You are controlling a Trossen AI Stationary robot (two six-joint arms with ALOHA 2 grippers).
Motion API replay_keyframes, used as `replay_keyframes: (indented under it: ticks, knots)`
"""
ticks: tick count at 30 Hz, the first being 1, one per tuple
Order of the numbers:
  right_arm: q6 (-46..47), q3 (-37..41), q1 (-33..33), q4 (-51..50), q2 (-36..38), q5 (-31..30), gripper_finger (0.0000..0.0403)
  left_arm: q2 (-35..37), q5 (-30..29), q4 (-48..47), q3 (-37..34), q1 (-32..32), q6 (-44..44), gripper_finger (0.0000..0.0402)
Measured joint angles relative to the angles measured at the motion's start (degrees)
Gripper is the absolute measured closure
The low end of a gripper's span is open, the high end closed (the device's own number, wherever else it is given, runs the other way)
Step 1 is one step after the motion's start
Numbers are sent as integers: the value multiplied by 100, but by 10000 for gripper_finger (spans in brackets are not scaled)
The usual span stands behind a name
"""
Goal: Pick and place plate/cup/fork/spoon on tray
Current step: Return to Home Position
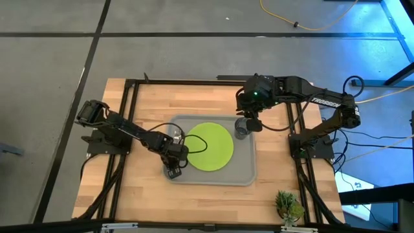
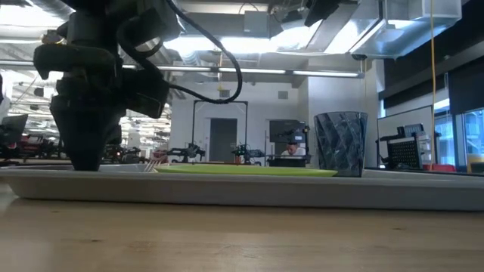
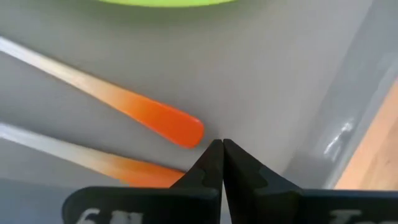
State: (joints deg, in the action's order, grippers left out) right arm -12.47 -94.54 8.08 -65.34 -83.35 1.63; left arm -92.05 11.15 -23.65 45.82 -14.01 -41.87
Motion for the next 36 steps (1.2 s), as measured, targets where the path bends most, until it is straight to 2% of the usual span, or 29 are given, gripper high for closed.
replay_keyframes:
  ticks: [3,8,11,17,19,23,26,36]
  knots:
    - [0,0,0,0,0,0,332,77,25,71,0,14,-220,401]
    - [0,0,-1,-65,0,173,332,871,-33,-35,20,40,-452,401]
    - [2,0,0,-66,0,362,332,1609,-327,-258,26,40,-606,401]
    - [541,85,-17,-708,9,575,335,2707,-1204,-1497,26,-53,-1205,401]
    - [792,256,-88,-768,17,720,345,2814,-1438,-1948,26,-117,-1323,401]
    - [1085,711,-304,-763,39,984,377,2818,-1549,-2485,17,-139,-1347,402]
    - [1326,1049,-408,-696,39,1128,396,2730,-1592,-2422,-24,-137,-1184,401]
    - [2029,2296,-495,-116,90,1615,399,2743,-1711,-2073,-471,2,-1088,401]
